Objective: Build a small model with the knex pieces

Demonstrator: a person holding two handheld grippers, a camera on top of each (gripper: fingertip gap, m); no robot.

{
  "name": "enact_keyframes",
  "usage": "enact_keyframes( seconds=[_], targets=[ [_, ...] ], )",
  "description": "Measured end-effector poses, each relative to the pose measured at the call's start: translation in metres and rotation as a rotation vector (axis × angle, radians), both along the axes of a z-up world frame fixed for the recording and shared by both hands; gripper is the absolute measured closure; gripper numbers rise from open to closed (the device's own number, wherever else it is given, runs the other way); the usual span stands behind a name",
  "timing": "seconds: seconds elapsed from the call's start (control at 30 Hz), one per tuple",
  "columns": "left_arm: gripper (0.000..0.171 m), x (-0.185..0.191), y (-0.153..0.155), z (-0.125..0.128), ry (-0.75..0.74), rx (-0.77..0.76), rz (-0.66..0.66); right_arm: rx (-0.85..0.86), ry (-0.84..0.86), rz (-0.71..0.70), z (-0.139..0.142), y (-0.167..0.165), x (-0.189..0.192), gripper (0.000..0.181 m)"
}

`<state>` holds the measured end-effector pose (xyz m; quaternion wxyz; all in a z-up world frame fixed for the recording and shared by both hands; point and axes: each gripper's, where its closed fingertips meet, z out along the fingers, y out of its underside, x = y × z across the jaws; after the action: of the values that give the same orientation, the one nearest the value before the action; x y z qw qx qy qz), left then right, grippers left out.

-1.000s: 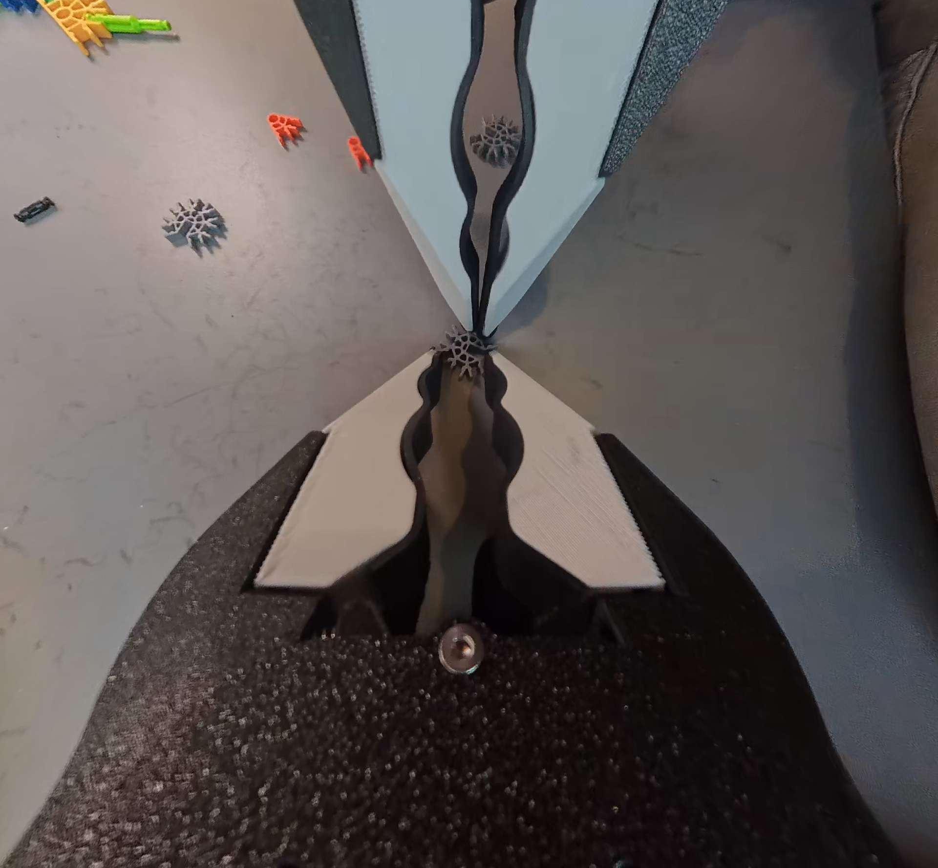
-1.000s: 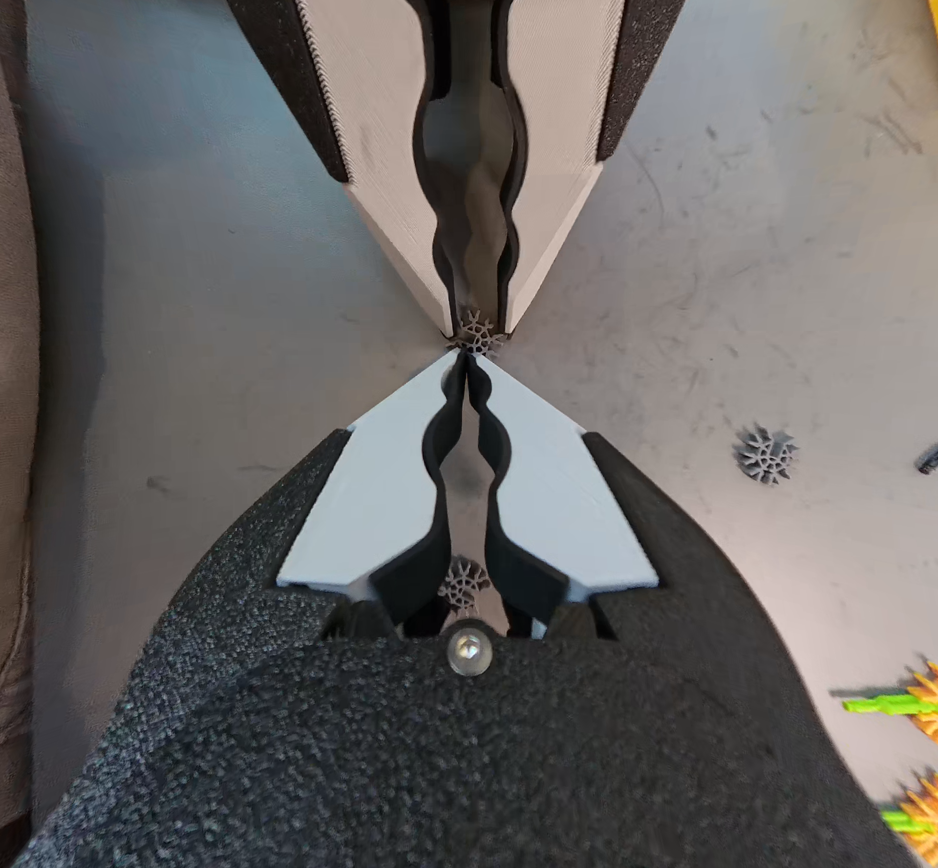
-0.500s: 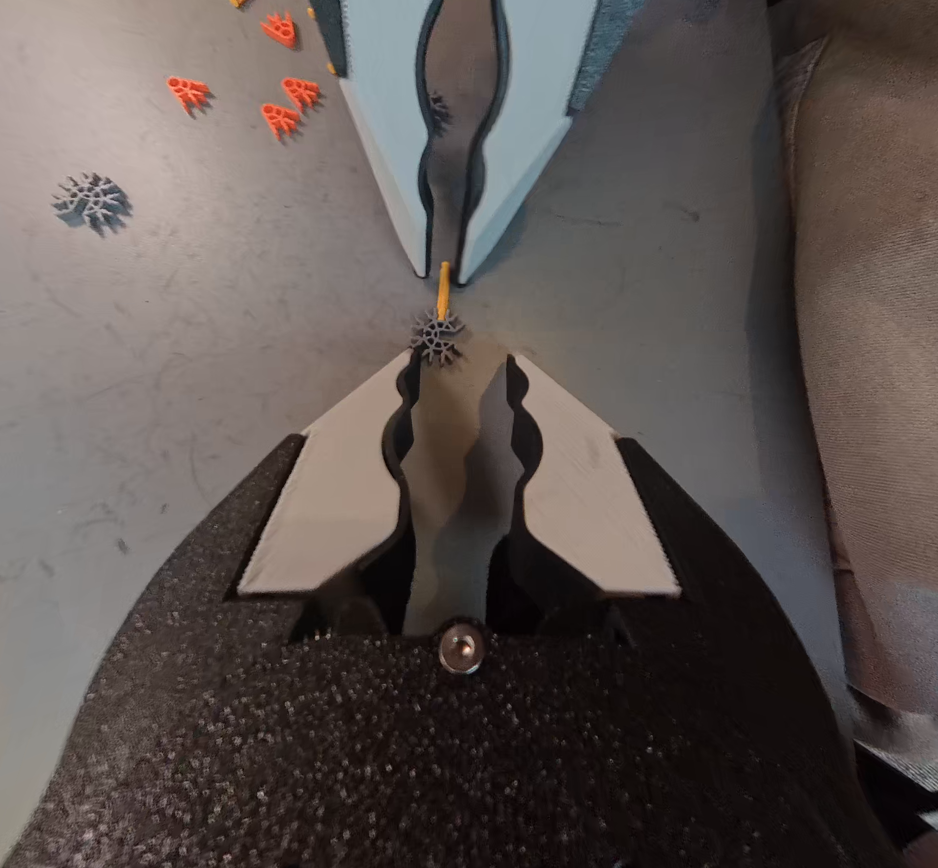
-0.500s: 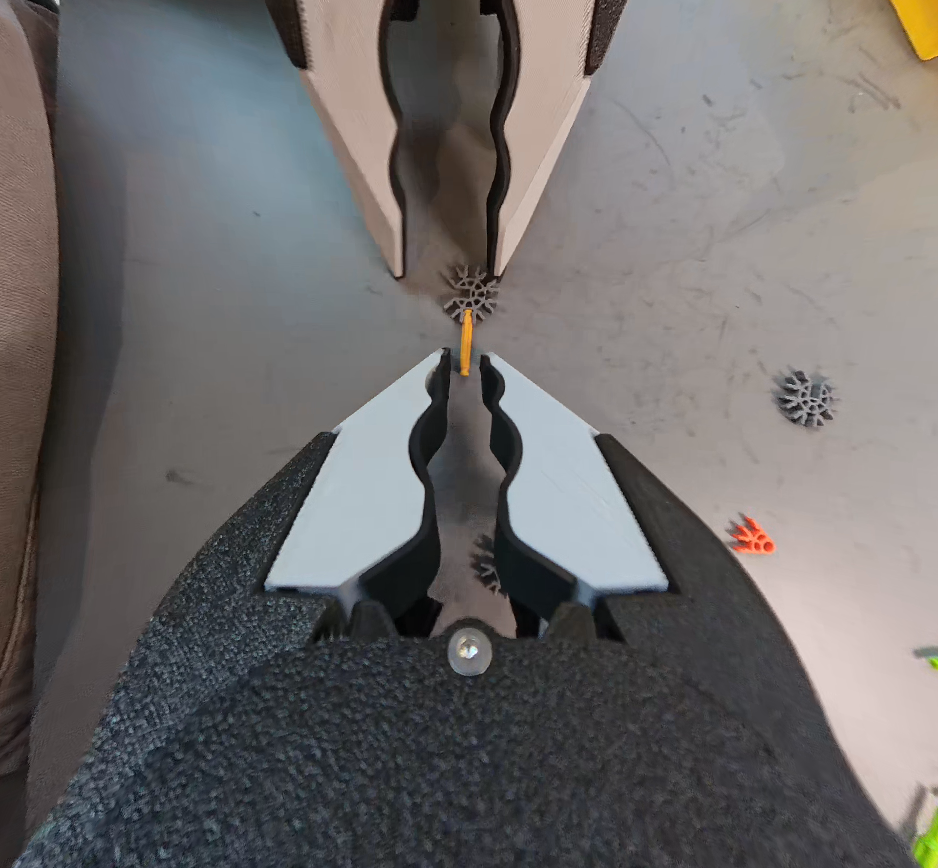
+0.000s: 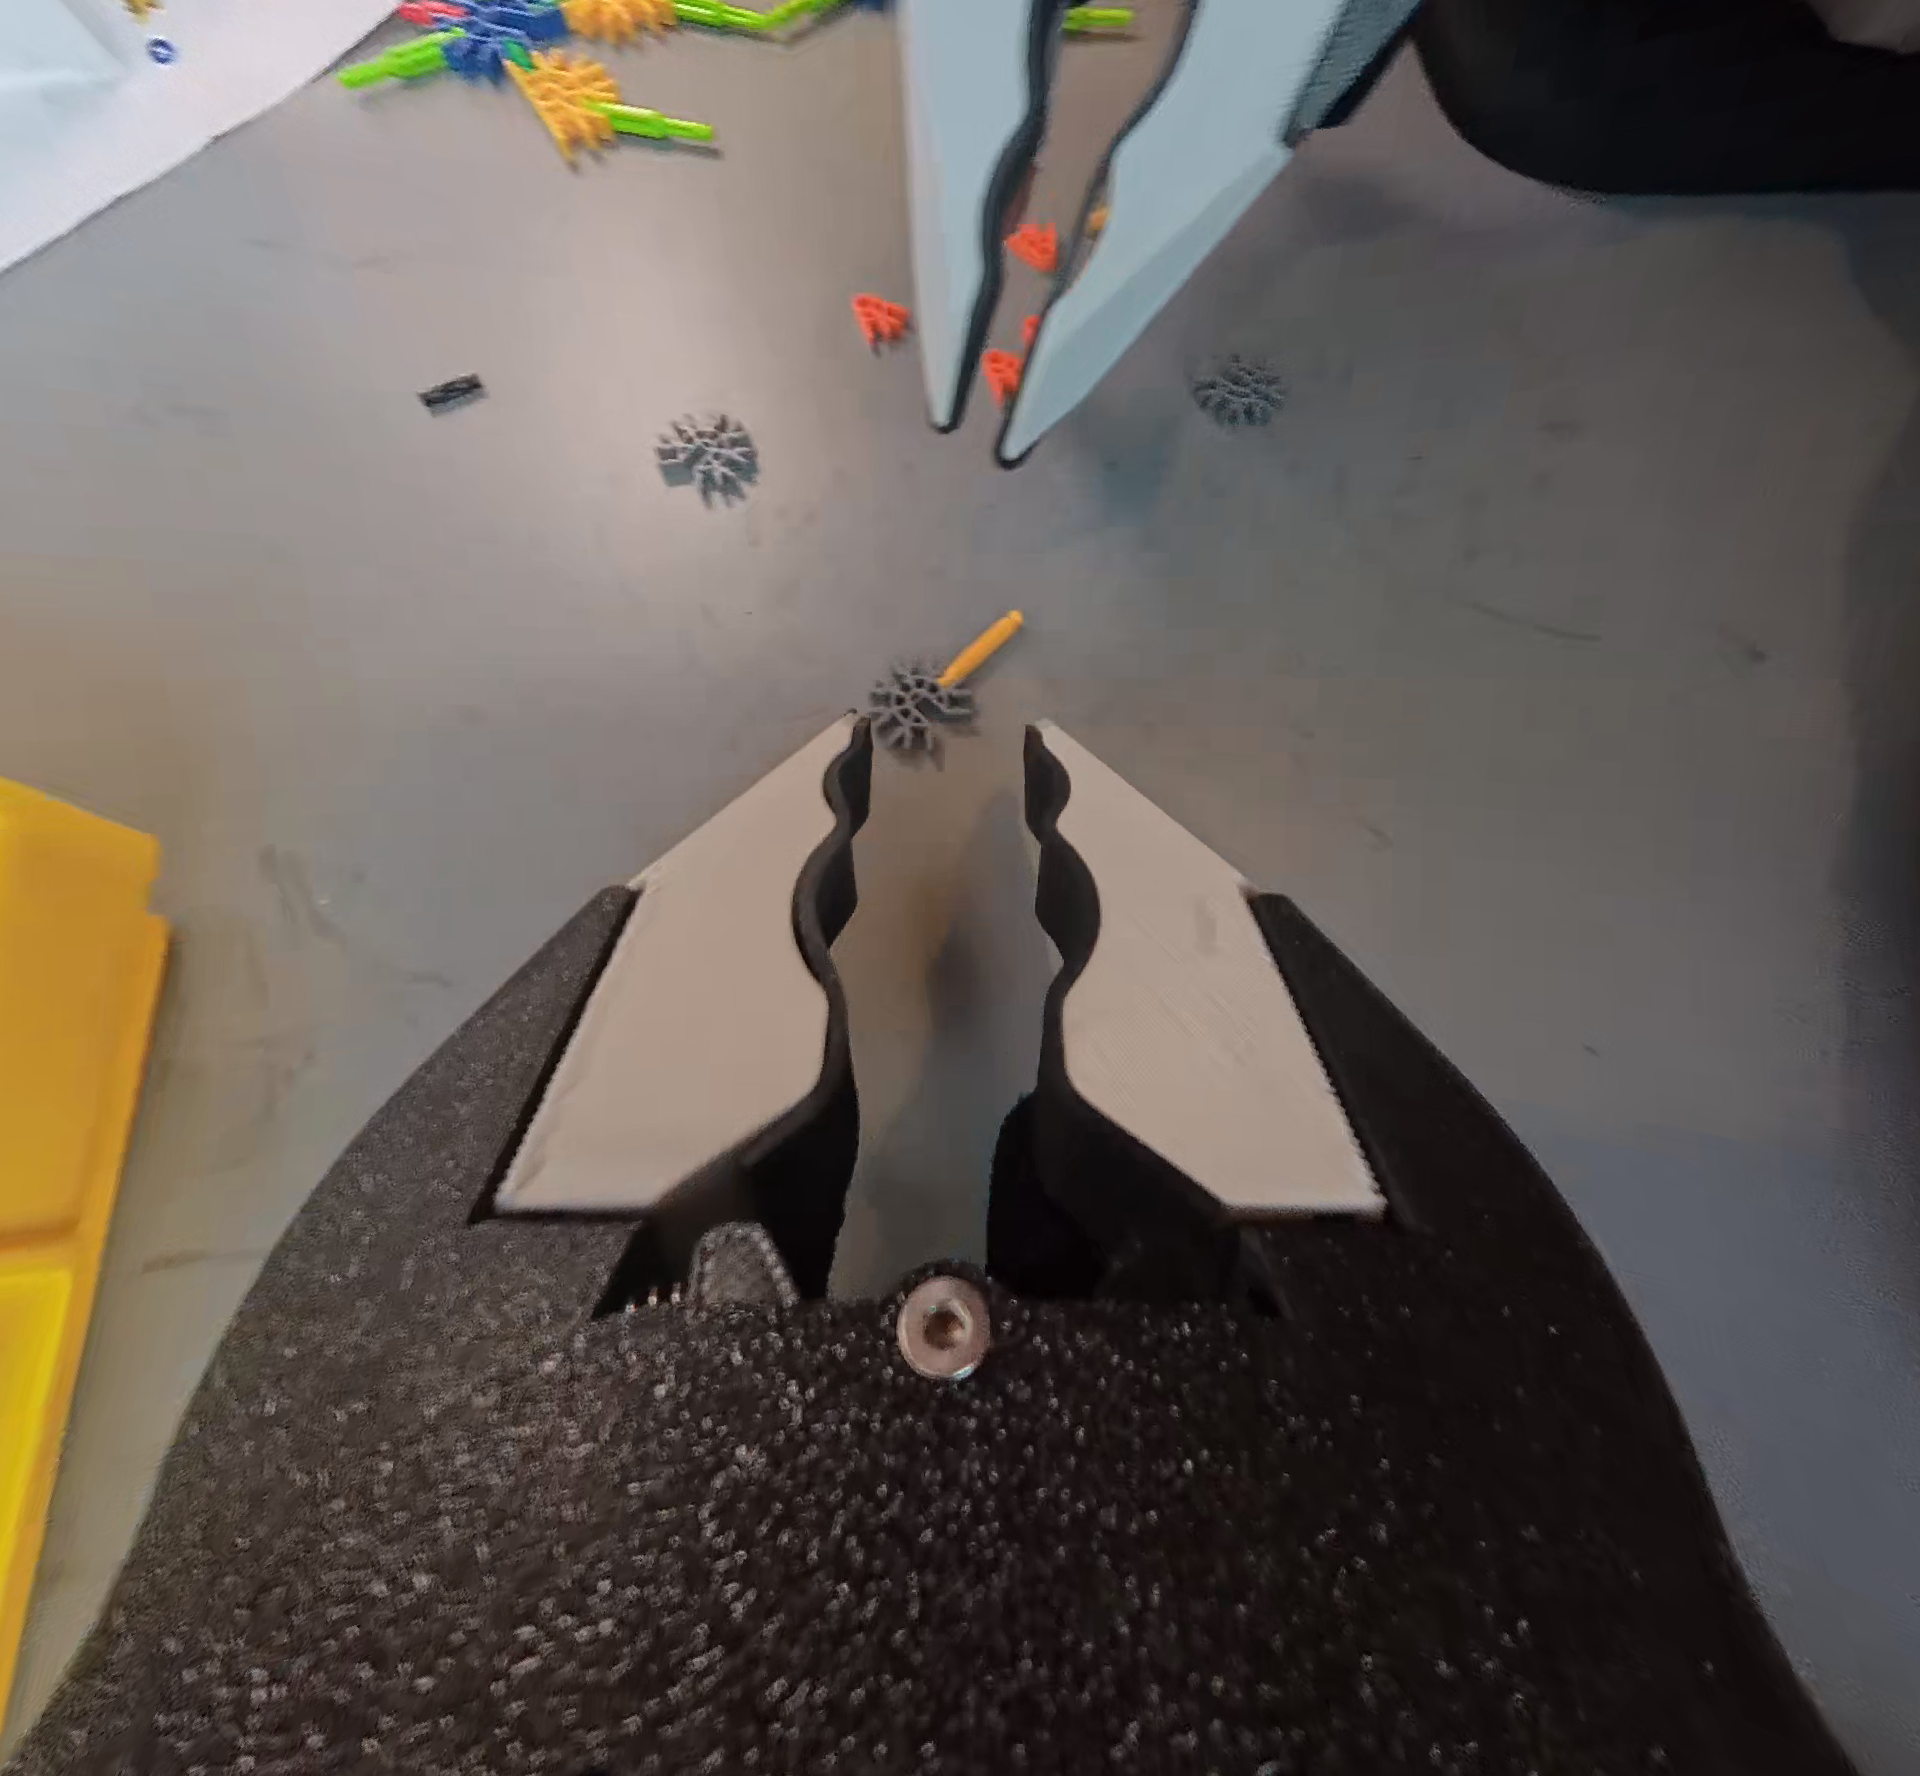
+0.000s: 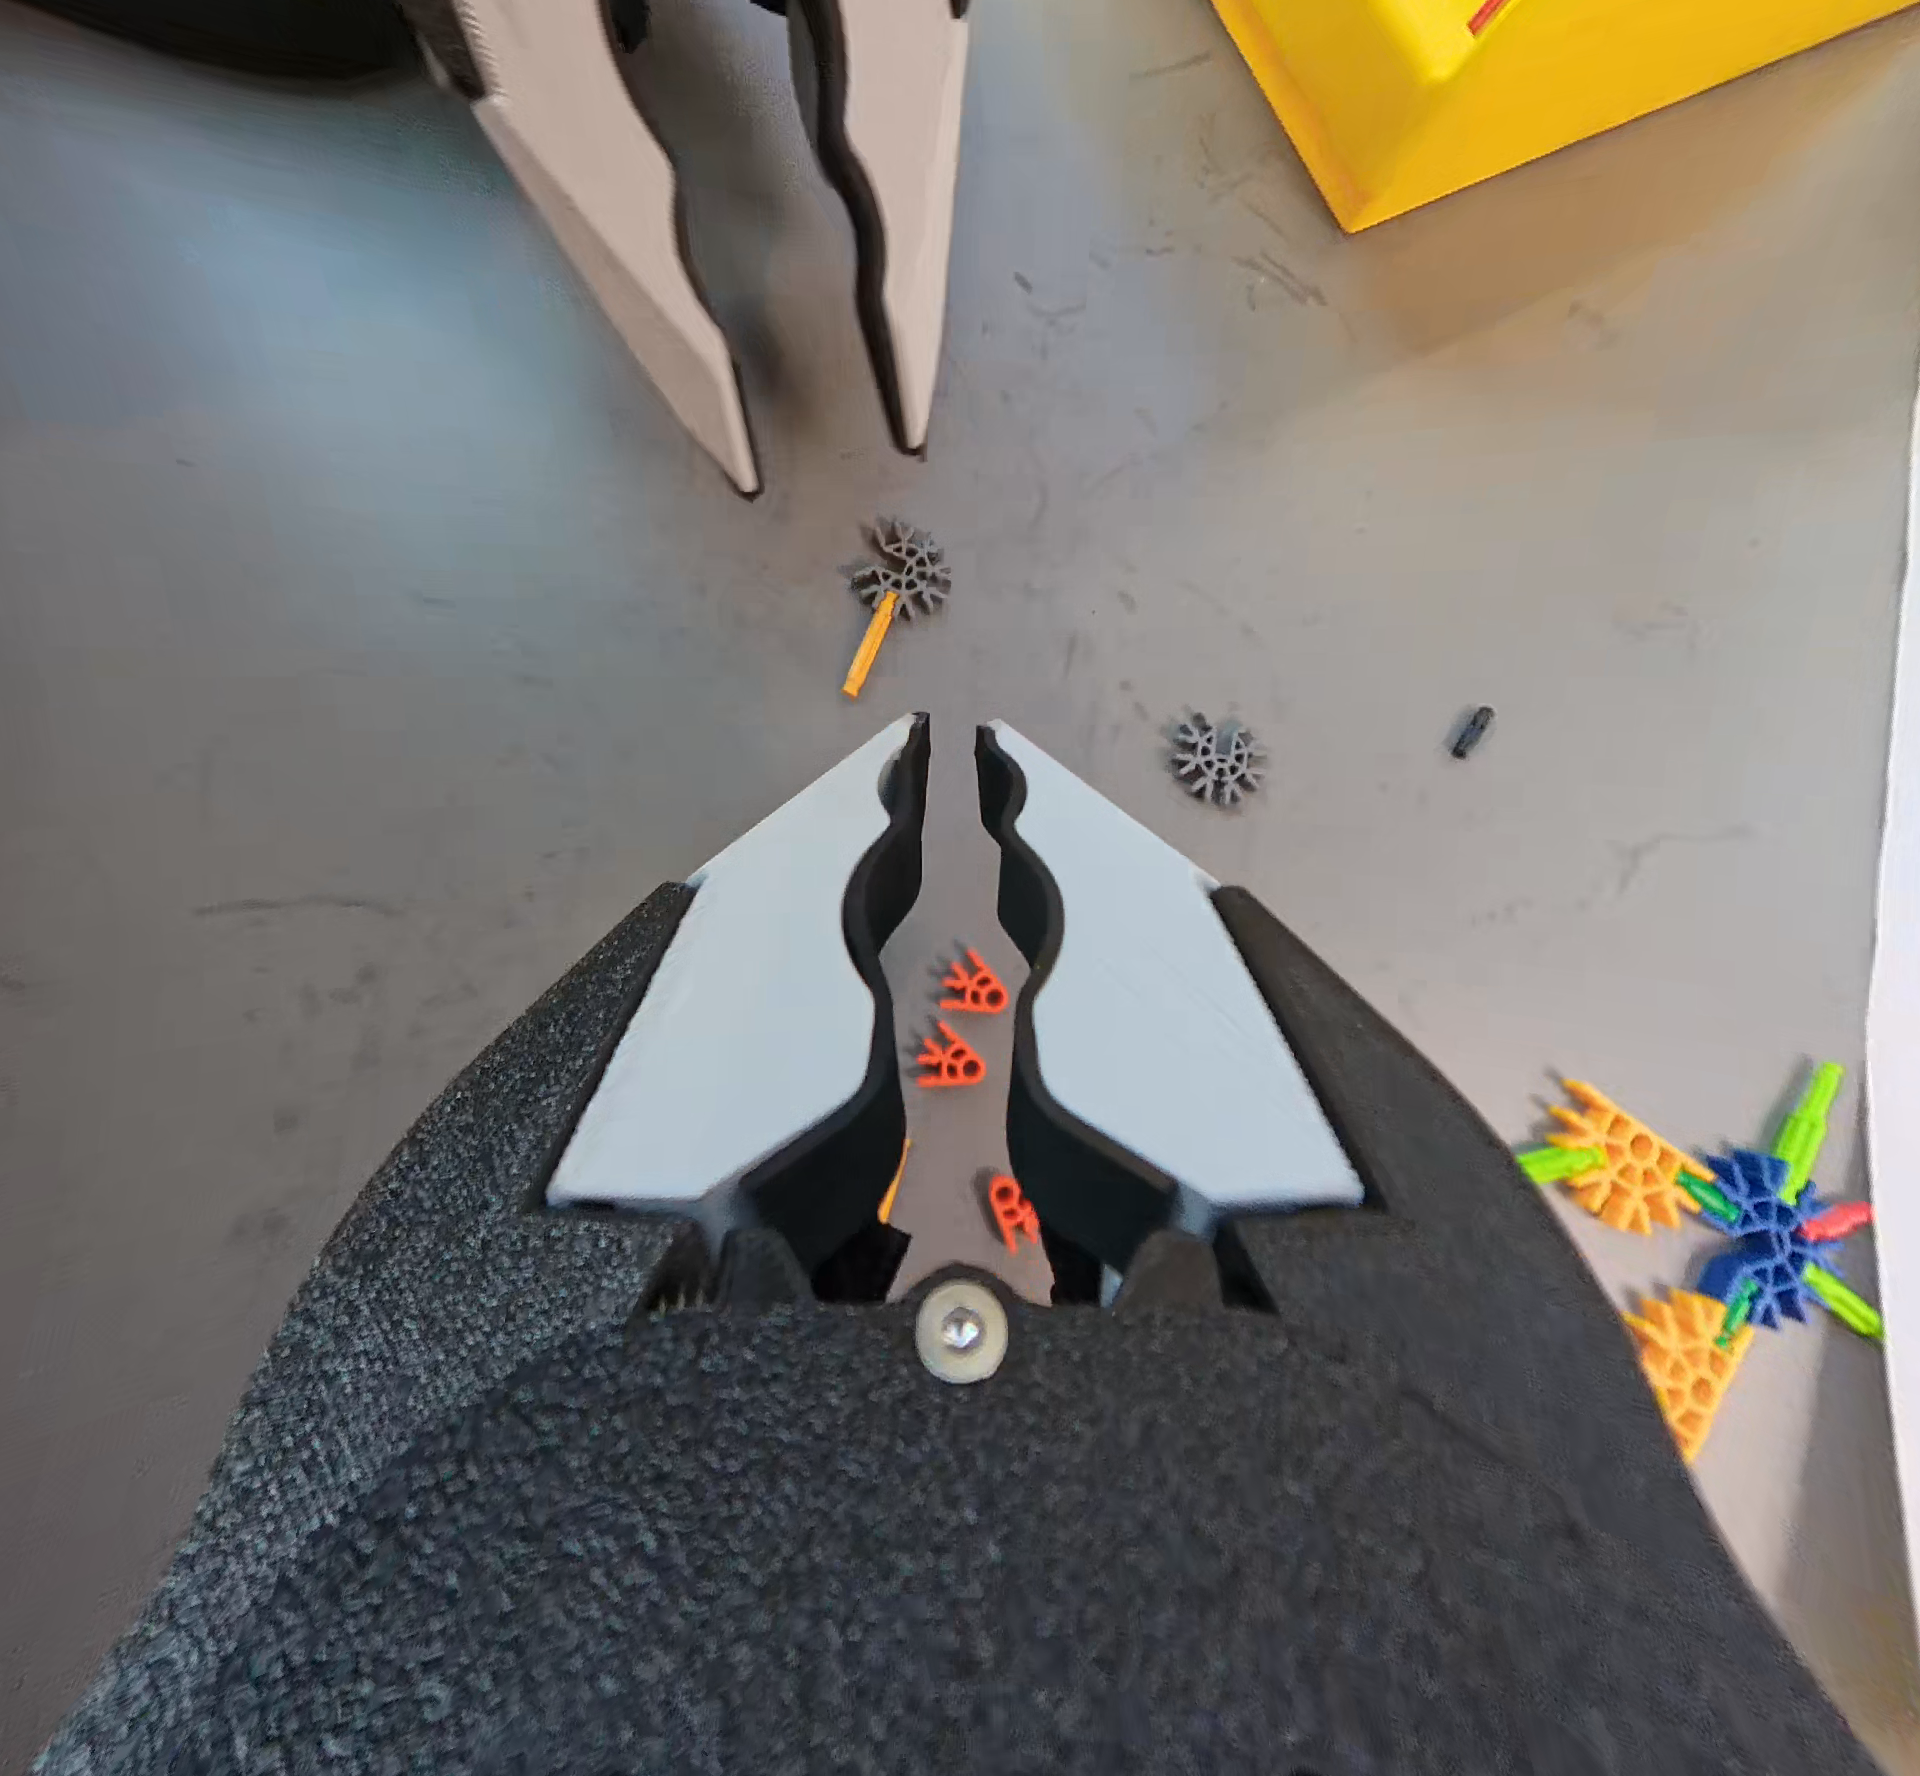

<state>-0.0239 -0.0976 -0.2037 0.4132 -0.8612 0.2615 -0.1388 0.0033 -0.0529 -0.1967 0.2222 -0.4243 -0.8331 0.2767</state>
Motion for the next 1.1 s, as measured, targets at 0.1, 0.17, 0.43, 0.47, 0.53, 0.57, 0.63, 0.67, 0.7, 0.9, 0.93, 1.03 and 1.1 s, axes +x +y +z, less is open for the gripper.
enact_keyframes(
  seconds=[0.1,0.17,0.43,0.47,0.53,0.57,0.63,0.67,0.7,0.9,0.93,1.03,1.1],
  targets=[
    [0.136,-0.001,0.012,-0.007,0.031,-0.012,0.02,-0.075,0.015,-0.026,0.005,-0.006,0.017,0.174],
    [0.134,0.004,0.014,-0.015,0.051,-0.045,-0.003,-0.1,0.013,-0.036,0.003,-0.013,0.027,0.173],
    [0.149,0.022,0.006,-0.019,0.035,-0.063,-0.078,-0.094,-0.08,-0.052,-0.009,-0.021,0.07,0.169],
    [0.149,0.027,0.003,-0.019,0.026,-0.063,-0.116,-0.107,-0.105,-0.047,-0.009,-0.022,0.079,0.168],
    [0.149,0.042,-0.008,-0.019,0.005,-0.065,-0.225,-0.098,-0.14,-0.048,-0.012,-0.019,0.095,0.165],
    [0.149,0.052,-0.015,-0.019,-0.013,-0.076,-0.29,-0.09,-0.149,-0.06,-0.013,-0.015,0.101,0.164],
    [0.148,0.068,-0.027,-0.018,-0.034,-0.096,-0.39,-0.088,-0.15,-0.095,-0.011,-0.007,0.109,0.163],
    [0.145,0.07,-0.026,-0.018,-0.019,-0.084,-0.398,-0.084,-0.143,-0.113,-0.009,-0.003,0.112,0.163],
    [0.144,0.07,-0.024,-0.019,-0.006,-0.072,-0.397,-0.074,-0.131,-0.134,-0.007,0.002,0.113,0.163],
    [0.143,0.033,0.007,-0.012,0.043,0.006,-0.17,-0.035,-0.046,-0.28,-0.006,0.039,0.098,0.168],
    [0.146,0.029,0.01,-0.008,0.037,0.022,-0.142,-0.037,-0.04,-0.277,-0.007,0.039,0.094,0.168],
    [0.147,0.024,0.008,-0.005,0.016,0.021,-0.114,-0.031,-0.068,-0.259,-0.016,0.04,0.086,0.168],
    [0.147,0.026,0.002,-0.009,0.003,-0.016,-0.125,-0.025,-0.096,-0.258,-0.023,0.043,0.082,0.17]
  ],
)
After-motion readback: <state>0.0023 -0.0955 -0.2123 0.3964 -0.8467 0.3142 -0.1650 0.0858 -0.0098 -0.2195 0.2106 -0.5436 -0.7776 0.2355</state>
